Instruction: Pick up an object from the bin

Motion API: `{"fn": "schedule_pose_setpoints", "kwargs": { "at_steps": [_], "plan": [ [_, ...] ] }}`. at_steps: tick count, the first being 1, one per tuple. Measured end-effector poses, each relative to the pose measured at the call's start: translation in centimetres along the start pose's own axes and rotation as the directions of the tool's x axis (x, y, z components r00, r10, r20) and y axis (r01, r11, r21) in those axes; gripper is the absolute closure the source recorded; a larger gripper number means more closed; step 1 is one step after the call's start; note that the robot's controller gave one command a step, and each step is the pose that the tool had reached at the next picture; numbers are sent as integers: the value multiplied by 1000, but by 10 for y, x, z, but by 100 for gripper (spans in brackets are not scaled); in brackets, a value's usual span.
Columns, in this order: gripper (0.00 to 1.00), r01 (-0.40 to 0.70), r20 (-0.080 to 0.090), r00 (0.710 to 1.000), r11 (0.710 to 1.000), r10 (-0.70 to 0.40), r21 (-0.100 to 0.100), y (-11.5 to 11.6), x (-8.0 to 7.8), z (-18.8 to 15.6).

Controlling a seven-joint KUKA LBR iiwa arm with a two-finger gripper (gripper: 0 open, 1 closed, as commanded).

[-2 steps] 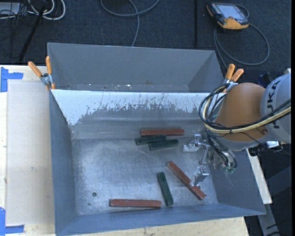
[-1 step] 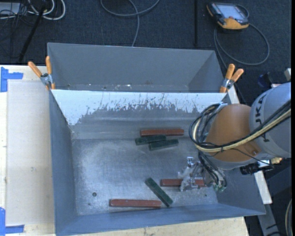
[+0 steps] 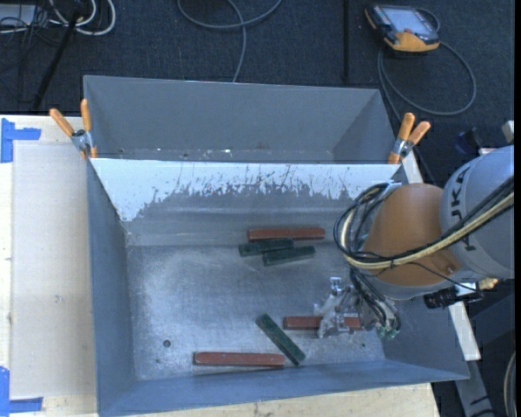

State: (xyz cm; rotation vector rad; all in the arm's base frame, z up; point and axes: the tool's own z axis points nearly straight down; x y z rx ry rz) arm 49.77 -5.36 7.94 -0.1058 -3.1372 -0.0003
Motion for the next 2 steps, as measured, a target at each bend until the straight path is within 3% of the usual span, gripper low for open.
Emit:
{"fn": "schedule_pose_setpoints", "kwargs": {
  "at_steps": [1, 2],
  "plan": [
    [100, -26, -3, 1000, 1000, 26, 0, 6, 0, -37],
    [100, -9, 3, 1000, 1000, 9, 0, 15, -36, -158]
  ]
}}
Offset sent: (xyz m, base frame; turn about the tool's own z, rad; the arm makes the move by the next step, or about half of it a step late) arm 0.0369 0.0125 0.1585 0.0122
